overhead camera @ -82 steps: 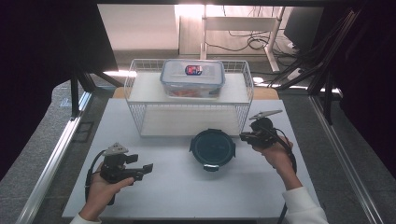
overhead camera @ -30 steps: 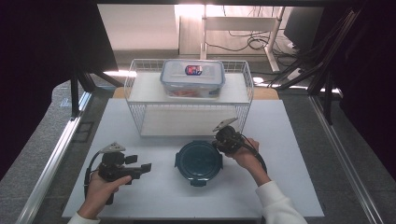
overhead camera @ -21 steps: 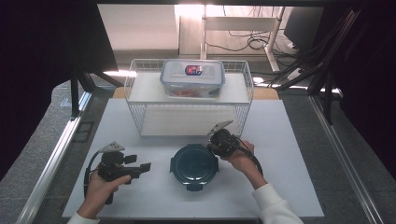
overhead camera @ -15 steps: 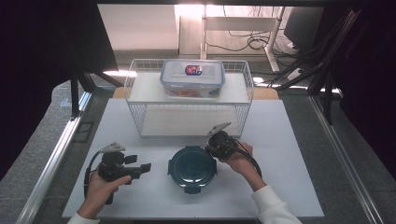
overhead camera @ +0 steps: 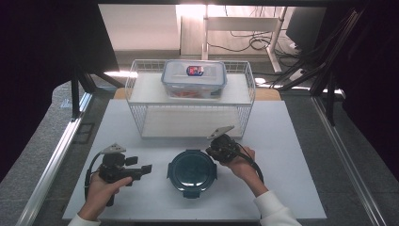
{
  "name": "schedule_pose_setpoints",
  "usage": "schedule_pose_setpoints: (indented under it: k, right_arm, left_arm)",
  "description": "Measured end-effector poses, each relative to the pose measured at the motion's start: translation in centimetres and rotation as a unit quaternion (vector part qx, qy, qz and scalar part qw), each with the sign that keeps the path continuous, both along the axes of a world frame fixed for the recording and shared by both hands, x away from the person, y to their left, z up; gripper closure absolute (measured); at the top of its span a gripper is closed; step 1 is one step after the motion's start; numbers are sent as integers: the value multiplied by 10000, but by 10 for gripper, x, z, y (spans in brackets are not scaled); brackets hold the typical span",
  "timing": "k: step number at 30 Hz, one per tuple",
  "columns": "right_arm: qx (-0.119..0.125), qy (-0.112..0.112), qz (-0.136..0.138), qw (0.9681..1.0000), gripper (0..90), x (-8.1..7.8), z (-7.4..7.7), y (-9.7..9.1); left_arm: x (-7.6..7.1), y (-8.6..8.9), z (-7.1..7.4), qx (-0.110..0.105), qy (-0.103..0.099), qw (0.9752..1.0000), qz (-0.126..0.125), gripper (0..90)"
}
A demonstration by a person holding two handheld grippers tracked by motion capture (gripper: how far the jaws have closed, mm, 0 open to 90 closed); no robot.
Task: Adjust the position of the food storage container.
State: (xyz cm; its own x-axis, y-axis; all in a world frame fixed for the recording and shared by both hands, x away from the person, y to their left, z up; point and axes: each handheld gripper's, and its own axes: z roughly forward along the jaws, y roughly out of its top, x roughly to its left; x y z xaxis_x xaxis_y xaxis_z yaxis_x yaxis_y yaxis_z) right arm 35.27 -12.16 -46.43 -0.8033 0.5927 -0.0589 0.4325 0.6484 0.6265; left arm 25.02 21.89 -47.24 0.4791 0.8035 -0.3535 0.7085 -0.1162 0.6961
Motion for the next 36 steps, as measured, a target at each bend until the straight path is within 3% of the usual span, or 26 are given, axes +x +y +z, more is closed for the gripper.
schedule_pose_setpoints:
  k: [1, 3, 5, 8, 11, 13, 16, 20, 23, 27, 28, 36]
  right_arm:
    - [54, -55, -72, 9999, 891, 0, 3, -3]
    - [454, 51, -164, 9988, 891, -2, 11, -12]
    - [658, -19, -202, 9976, 891, -9, 20, -21]
    - [988, -43, -276, 9947, 890, -23, 30, -36]
    - [1356, 124, -395, 9899, 886, -38, 32, -50]
    - [1553, 210, -508, 9863, 777, -48, 30, -58]
    - [1653, 137, -839, 9826, 466, -61, 26, -68]
    - [1722, 139, -1139, 9784, 262, -74, 14, -83]
    - [1673, 180, -1178, 9787, 239, -75, 8, -86]
    - [1758, 387, -1245, 9758, 231, -74, -1, -89]
    - [1864, 482, -1234, 9735, 231, -74, -2, -91]
    - [1979, 544, -1284, 9703, 227, -73, -2, -93]
  left_arm:
    - [0, 0, 0, -3, 0, 10000, 6, 245]
    - [-1, 1, 0, -16, -6, 10000, 15, 245]
    - [-1, 2, 0, -21, -7, 10000, 26, 245]
    - [-1, 2, 0, -25, -24, 10000, 56, 245]
    - [-2, 1, 1, -31, -54, 9999, 93, 245]
    - [-3, 1, 1, -28, -72, 9999, 106, 244]
    - [-6, 1, 2, -44, -88, 9998, 149, 244]
    - [-9, 0, 1, -65, -76, 9998, 173, 244]
    - [-10, 0, 2, -83, -106, 9997, 186, 243]
    - [-10, 1, 2, -90, -117, 9997, 208, 244]
    - [-10, 1, 2, -91, -113, 9997, 213, 243]
    - [-10, 4, 1, -90, -109, 9996, 246, 244]
